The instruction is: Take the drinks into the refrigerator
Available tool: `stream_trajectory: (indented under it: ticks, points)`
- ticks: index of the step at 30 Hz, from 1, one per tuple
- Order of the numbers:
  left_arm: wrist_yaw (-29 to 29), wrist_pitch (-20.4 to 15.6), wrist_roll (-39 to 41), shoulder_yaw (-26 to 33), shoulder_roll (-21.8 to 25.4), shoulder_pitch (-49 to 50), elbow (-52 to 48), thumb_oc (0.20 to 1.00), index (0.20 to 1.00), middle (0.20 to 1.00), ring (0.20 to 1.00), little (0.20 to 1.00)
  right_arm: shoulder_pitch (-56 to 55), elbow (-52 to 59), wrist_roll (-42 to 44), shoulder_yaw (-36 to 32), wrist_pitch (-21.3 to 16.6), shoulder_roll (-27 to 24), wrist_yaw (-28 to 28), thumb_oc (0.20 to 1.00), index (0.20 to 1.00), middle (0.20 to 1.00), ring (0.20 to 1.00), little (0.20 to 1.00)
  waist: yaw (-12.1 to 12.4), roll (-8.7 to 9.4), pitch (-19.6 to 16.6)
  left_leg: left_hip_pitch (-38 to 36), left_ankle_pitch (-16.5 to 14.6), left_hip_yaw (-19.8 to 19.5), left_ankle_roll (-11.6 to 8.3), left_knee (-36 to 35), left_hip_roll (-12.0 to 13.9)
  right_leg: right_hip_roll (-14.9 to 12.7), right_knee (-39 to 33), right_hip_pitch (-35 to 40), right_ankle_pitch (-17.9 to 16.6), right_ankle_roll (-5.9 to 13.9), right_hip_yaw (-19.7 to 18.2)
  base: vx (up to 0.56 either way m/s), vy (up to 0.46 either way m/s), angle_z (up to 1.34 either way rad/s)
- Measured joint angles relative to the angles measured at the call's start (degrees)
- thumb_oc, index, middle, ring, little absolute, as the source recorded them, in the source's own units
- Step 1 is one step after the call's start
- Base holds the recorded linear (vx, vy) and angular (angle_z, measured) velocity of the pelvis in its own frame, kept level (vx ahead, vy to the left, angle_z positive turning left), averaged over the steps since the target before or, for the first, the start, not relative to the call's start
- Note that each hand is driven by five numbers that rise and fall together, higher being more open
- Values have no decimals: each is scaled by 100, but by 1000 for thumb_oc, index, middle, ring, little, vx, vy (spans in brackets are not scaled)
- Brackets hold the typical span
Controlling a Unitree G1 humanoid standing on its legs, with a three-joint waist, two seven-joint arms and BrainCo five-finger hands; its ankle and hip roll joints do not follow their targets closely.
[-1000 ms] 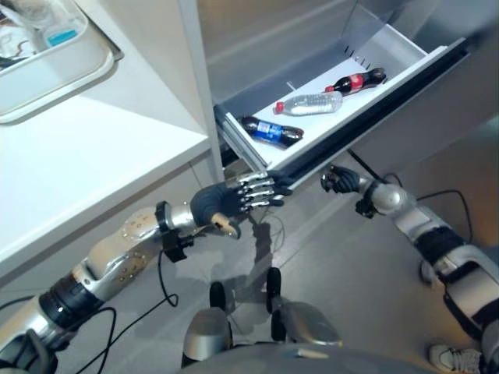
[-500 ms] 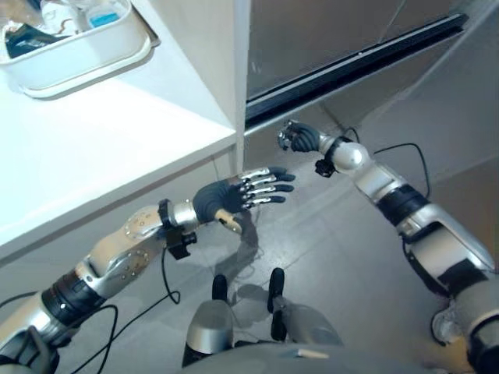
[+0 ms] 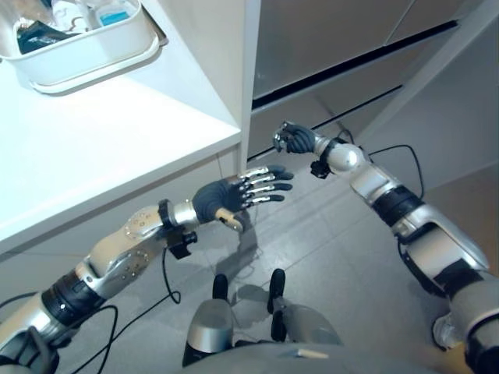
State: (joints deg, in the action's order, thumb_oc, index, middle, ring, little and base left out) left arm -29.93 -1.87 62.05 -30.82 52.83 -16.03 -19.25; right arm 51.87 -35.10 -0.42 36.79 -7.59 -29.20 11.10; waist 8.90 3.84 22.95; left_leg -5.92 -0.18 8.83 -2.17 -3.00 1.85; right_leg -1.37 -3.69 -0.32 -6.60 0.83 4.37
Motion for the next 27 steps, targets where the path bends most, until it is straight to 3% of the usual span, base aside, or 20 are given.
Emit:
stream_trajectory:
  ticks: [6, 11, 15, 20, 23, 27]
  points:
    - [18, -7, -8, 50, -1, 38, 3, 1000, 1000, 1000, 1000, 1000, -576, 56, 357, -263, -12, 4, -82, 1000, 1000, 1000, 1000, 1000, 5, 1, -1, -17, 2, -4, 4, -6, -8, -5, 7, 12, 0, 0, -2, 0, 0, 0]
    - [106, -288, -475, 707, -313, 349, 454, 1000, 1000, 1000, 1000, 1000, -1916, 467, 825, -1343, -89, 182, -355, 1000, 1000, 1000, 1000, 1000, -24, 0, -3, -52, 5, 6, 8, -20, -10, -8, 18, 30, 7, -2, -3, 6, 3, 0]
    - [417, -725, -1617, 1530, -908, 1159, 2259, 1000, 1000, 1000, 1000, 1000, -3277, 815, 1071, -1928, -234, 140, -397, 1000, 1000, 1000, 1000, 1000, -256, 3, -34, -220, 6, 11, 10, -88, -17, -13, -12, 180, 44, 6, -5, 44, 13, 0]
    - [797, -996, -3237, 1794, -1304, 1749, 3903, 1000, 1000, 1000, 1000, 1000, -4268, 728, 1127, -2194, -297, 64, -331, 1000, 1000, 1000, 1000, 1000, -469, 25, -93, -307, 32, 57, 9, -193, -16, 2, -65, 229, 42, 2, -50, 15, 9, -5]
    - [1144, -1239, -4127, 2018, -2018, 1905, 5092, 1000, 1000, 1000, 1000, 1000, -4778, 481, 1126, -2292, -390, 269, -287, 1000, 1000, 1000, 1000, 1000, -512, 16, -405, -340, 30, 68, 9, -203, -18, 4, -129, 278, 42, 3, -63, 0, 0, 0]
    - [1515, -1308, -4893, 2274, -2492, 1971, 6347, 1000, 1000, 1000, 1000, 1000, -5106, 60, 1116, -2317, -448, 486, -272, 1000, 1000, 1000, 1000, 1000, -645, 23, -713, -366, 23, 67, 3, -203, -13, 10, -147, 310, 45, 7, -67, 8, 5, -1]
